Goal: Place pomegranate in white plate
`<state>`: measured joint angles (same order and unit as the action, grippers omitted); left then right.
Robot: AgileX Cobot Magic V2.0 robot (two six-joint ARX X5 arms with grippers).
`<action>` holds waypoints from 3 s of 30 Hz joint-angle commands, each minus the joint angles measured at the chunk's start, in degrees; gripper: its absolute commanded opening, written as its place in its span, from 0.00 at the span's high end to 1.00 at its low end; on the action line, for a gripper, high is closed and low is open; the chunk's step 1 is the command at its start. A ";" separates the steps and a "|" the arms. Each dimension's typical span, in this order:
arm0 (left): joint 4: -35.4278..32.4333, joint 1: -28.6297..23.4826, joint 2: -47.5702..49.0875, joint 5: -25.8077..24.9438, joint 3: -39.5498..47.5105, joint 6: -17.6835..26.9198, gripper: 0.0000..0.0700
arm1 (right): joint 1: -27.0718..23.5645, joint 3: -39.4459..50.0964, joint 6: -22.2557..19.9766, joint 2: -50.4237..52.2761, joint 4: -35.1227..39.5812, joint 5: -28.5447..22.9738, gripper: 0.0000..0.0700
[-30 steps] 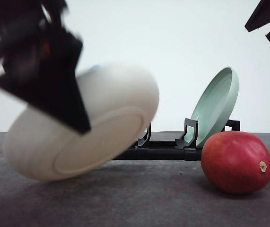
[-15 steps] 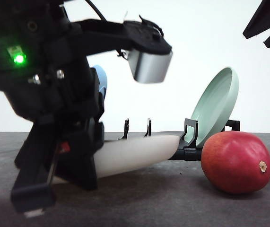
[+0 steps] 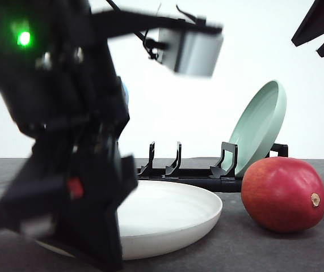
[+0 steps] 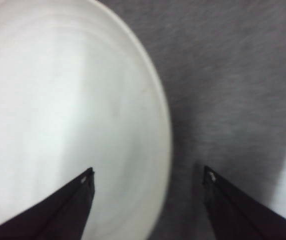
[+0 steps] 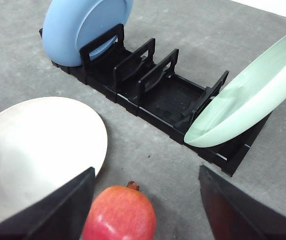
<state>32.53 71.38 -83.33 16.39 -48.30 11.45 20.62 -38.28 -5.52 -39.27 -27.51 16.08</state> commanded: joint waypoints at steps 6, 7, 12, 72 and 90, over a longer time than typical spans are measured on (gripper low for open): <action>-0.25 -6.86 6.48 -14.57 -1.28 -12.52 0.36 | 0.37 -0.96 0.89 -0.37 0.39 -0.04 0.40; -0.60 -8.40 7.41 -16.99 -1.28 -13.73 0.36 | 0.37 -0.96 0.96 -0.37 0.39 -0.03 0.40; -0.10 -16.33 12.13 -23.09 -1.26 -16.45 0.37 | 0.37 -0.96 1.07 -0.37 -0.01 0.04 0.40; 5.16 -63.10 39.54 -28.43 4.64 -11.70 0.38 | 15.28 -9.91 22.87 -34.49 -12.17 -14.00 0.26; 5.14 -63.10 39.54 -28.43 4.64 -11.70 0.38 | 28.04 -13.31 15.56 -45.16 10.98 -2.70 0.26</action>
<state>37.98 8.12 -43.44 -11.90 -43.53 -0.89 47.74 -50.85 11.82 -82.99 -18.10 13.47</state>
